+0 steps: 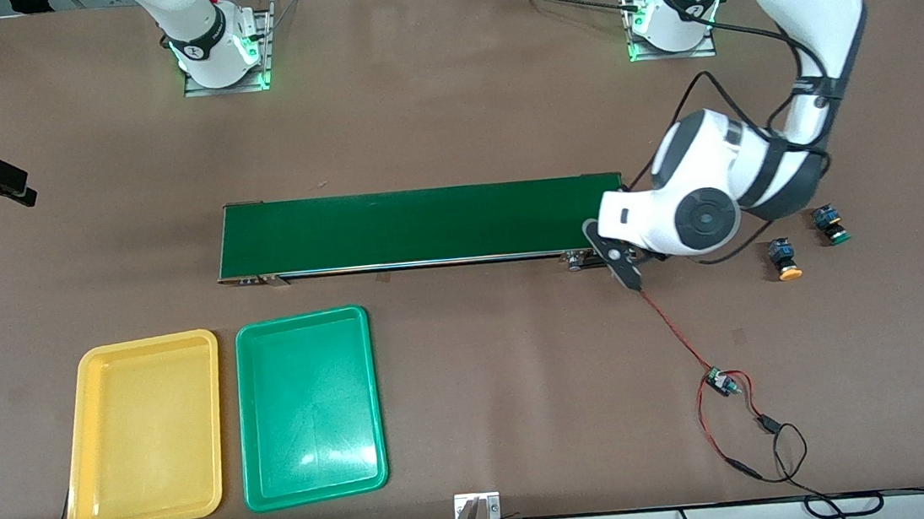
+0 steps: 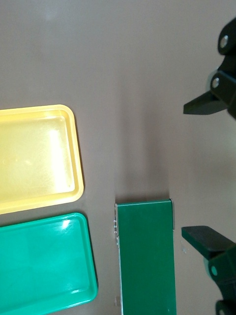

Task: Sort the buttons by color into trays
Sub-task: 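Lower the orange cylinder onto the conveyor belt and open the left gripper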

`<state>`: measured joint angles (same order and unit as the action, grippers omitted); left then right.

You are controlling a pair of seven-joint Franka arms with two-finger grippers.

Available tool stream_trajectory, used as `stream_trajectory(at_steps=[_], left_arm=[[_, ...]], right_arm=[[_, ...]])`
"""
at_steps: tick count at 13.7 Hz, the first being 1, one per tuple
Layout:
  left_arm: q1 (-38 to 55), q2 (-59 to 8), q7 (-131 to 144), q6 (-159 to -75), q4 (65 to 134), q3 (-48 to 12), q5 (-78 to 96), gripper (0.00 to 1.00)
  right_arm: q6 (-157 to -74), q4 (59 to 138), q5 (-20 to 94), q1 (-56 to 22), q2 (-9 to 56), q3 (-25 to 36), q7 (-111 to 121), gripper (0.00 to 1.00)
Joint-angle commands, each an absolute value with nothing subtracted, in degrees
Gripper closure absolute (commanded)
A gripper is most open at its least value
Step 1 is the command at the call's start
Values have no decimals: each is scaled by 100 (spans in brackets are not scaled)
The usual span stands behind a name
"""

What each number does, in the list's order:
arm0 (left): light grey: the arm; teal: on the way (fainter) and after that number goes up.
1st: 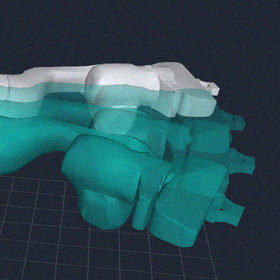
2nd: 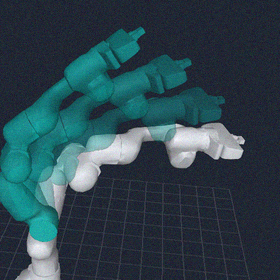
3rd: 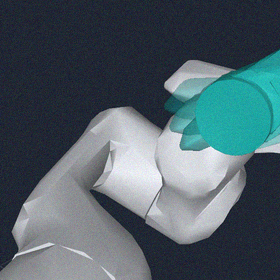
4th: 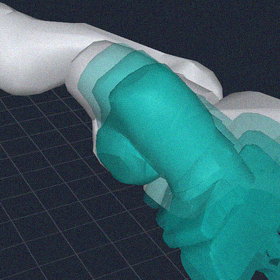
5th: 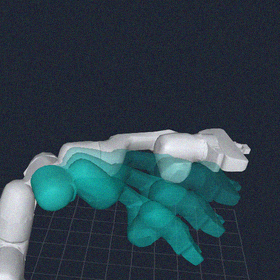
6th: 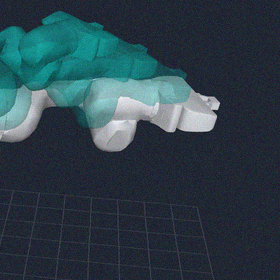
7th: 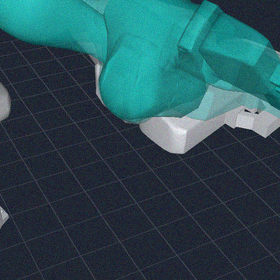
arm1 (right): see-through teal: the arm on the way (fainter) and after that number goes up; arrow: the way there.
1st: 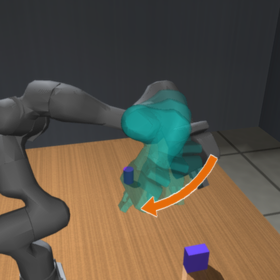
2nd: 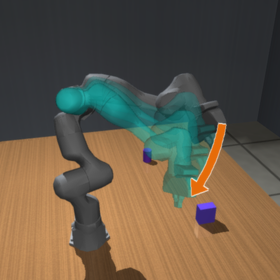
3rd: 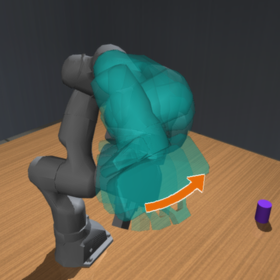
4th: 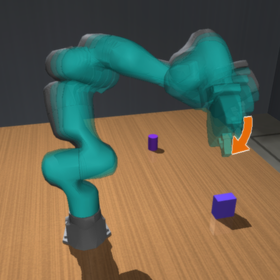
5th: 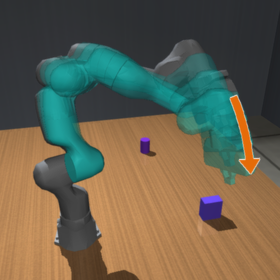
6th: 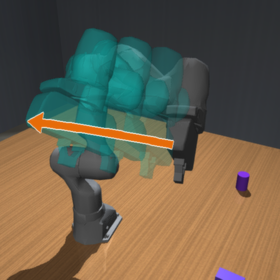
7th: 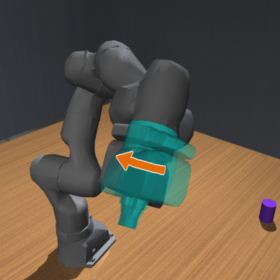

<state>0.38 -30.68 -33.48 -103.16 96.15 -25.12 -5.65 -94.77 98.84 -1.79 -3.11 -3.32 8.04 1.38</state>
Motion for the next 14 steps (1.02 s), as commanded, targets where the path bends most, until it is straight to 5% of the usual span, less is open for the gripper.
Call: stream_trajectory(at_steps=[1, 7, 14], left_arm=[[105, -2918, -3604, -10642, 10089, -2873, -1086, 91], [-43, -2909, -3929, -12303, 11169, -3129, -1477, 92], [-97, -2848, -3920, -12269, 11197, -3322, -1468, 89]], right_arm=[[-9378, 9800, -79, -264, -299, 791, 193, 0], [-9378, 9809, -79, -272, -299, 791, 176, 0], [-9369, 9809, -79, -264, -316, 800, 167, 0]])
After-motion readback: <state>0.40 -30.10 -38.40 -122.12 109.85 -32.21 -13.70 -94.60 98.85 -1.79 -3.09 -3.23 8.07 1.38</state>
